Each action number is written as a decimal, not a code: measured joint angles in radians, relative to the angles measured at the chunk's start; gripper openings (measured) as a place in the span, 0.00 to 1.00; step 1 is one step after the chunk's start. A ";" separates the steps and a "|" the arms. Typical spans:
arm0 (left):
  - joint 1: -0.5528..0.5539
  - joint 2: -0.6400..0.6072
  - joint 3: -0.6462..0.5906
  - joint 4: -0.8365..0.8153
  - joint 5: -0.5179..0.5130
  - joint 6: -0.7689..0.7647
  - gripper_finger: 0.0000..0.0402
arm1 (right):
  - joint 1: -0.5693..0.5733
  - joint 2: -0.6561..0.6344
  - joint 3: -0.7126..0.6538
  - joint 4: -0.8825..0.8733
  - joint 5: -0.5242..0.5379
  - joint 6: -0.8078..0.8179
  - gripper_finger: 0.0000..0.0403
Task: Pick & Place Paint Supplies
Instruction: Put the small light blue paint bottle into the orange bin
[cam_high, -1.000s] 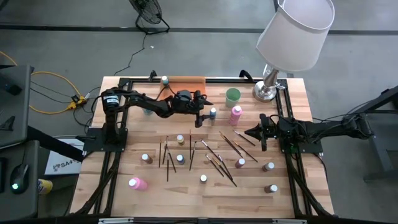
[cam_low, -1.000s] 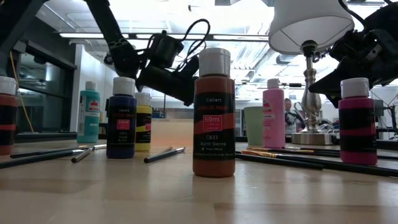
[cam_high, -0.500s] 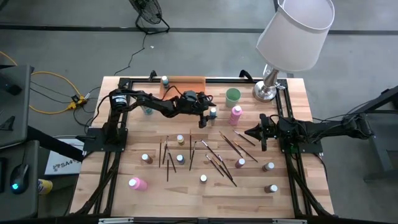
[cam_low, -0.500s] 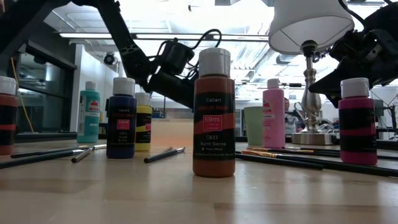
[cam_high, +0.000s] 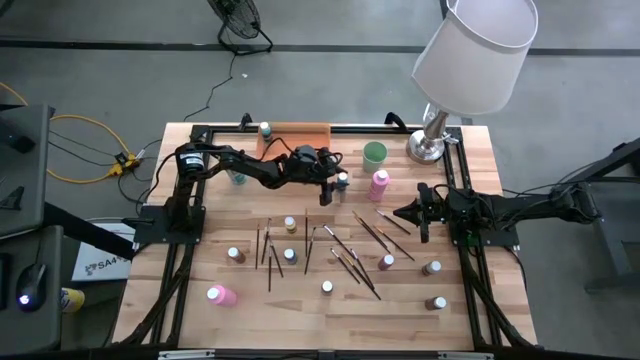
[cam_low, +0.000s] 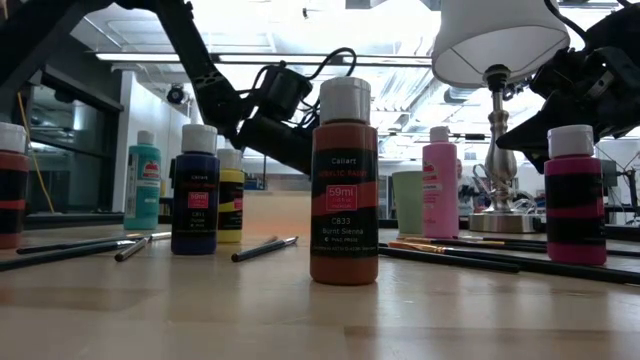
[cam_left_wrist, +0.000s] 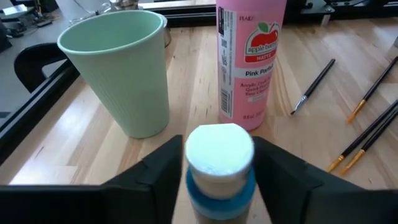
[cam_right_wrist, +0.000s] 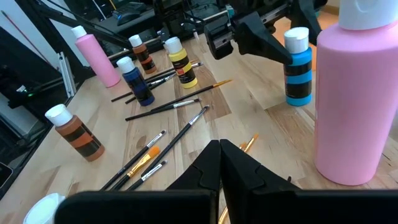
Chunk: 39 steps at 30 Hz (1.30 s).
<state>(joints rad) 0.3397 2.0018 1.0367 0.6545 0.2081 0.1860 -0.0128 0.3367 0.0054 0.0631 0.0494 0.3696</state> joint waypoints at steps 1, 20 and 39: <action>0.000 0.000 0.000 -0.001 0.000 -0.001 0.43 | 0.000 0.000 0.000 0.000 0.000 0.000 0.01; -0.040 -0.176 -0.001 -0.138 -0.150 -0.004 0.28 | 0.000 0.000 0.000 0.000 0.000 0.000 0.01; 0.027 -0.448 -0.381 0.039 -0.734 -0.236 0.28 | 0.000 0.000 0.000 0.000 0.000 0.000 0.01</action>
<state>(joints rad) 0.3671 1.5536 0.6560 0.6931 -0.5262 -0.0504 -0.0128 0.3367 0.0051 0.0631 0.0496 0.3696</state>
